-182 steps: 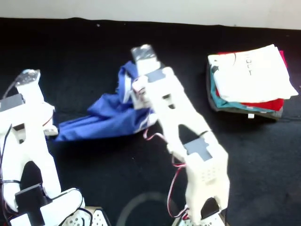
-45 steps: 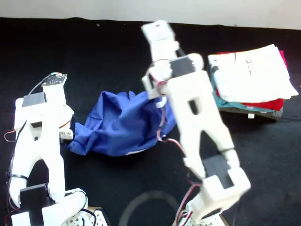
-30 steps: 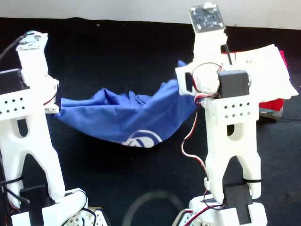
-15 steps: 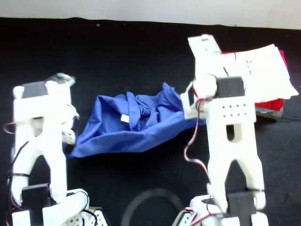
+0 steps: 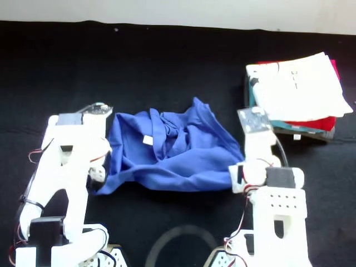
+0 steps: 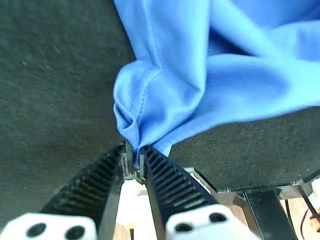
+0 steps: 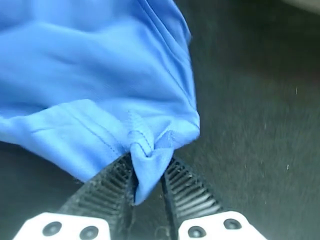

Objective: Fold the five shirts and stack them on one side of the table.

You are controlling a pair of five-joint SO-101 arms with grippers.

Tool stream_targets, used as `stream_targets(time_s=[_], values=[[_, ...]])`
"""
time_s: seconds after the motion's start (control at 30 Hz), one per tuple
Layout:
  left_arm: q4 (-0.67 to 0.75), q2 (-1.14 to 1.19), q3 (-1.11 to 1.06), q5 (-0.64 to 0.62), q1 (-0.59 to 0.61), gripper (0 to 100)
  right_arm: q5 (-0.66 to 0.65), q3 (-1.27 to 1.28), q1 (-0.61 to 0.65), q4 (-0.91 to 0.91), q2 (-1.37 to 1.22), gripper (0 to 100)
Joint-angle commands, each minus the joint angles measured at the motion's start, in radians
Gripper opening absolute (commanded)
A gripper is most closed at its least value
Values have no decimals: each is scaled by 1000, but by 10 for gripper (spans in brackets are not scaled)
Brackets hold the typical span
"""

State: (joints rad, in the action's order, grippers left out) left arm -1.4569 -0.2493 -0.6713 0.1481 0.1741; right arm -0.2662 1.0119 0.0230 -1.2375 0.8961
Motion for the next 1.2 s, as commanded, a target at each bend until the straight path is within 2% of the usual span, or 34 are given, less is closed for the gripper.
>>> stream_targets(time_s=[0.0,0.13,0.2,0.4,0.5,0.67,0.87,0.97,1.17], values=[[8,-12,-16,9,-18,15,-64,70,-64,45,31,5],[0,-13,-15,15,-16,105,-91,150,-116,110,35,5],[-20,-15,5,71,-12,140,-87,188,-140,151,35,5],[-222,-15,283,147,-15,143,-94,275,-156,209,35,5],[-232,-4,367,152,-18,143,-94,278,-156,193,35,5],[-66,-2,237,152,-76,143,-94,232,-151,137,36,11],[301,-2,-47,152,-81,143,-87,105,-154,24,36,105],[427,-2,-125,153,-45,143,-84,31,-154,-30,36,105],[528,2,-128,183,91,143,-12,-76,-150,-56,36,105]])
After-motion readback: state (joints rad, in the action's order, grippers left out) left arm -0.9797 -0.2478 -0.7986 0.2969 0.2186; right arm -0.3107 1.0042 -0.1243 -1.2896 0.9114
